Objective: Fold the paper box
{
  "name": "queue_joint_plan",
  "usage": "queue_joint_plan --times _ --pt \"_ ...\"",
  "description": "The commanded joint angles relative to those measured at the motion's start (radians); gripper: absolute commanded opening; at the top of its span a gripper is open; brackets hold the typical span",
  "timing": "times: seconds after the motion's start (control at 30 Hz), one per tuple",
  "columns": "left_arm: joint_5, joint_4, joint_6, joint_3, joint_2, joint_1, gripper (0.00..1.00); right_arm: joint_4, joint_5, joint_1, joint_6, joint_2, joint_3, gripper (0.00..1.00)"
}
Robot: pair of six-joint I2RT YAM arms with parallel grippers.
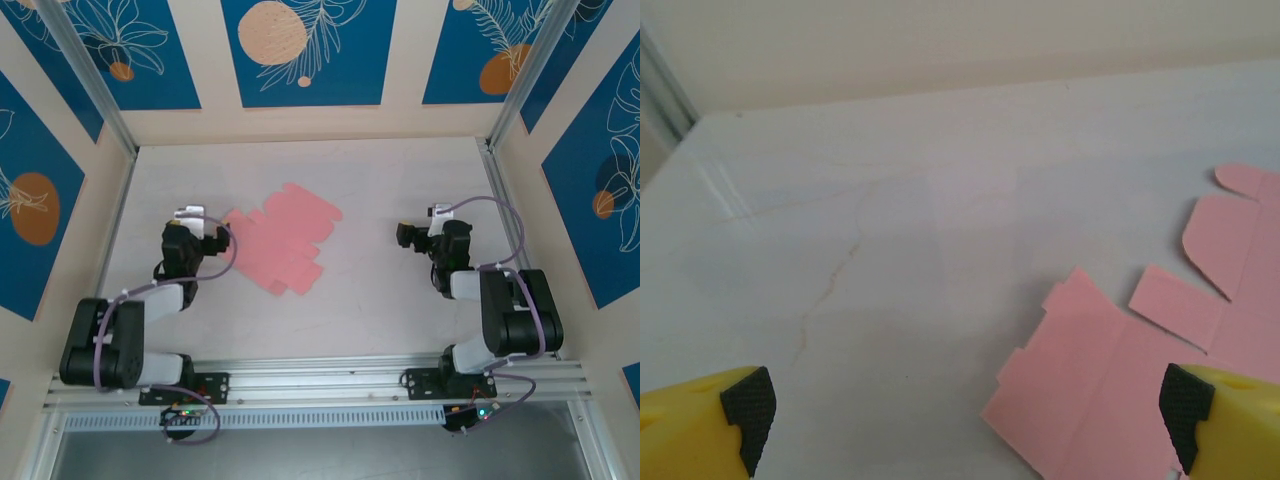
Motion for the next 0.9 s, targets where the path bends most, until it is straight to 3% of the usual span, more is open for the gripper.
queue_joint_plan --times 0.0,0.2,0.47,0.6,0.87 --pt "-0.130 -0.178 -0.111 0.032 -0.087 0.014 1.00 -0.130 0.061 0.012 0.027 -0.092 0.056 1.00" --pt "-0.180 -0.530 -0.469 0.096 -0.240 0.014 1.00 -0.566 0.136 0.043 0.146 -0.218 0.212 1.00" --pt "0.119 -0.617 -0.833 0.040 -0.238 0.014 1.00 -0.842 0.148 0.111 0.243 -0.315 0.326 1.00" --pt "0.183 -0.588 -0.886 0.012 -0.211 0.007 1.00 -0.933 0.135 0.150 0.270 -0.292 0.377 1.00" --pt "0.266 -0.484 -0.863 0.034 -0.049 -0.002 1.00 -1.004 0.144 0.281 0.269 -0.134 0.511 1.00"
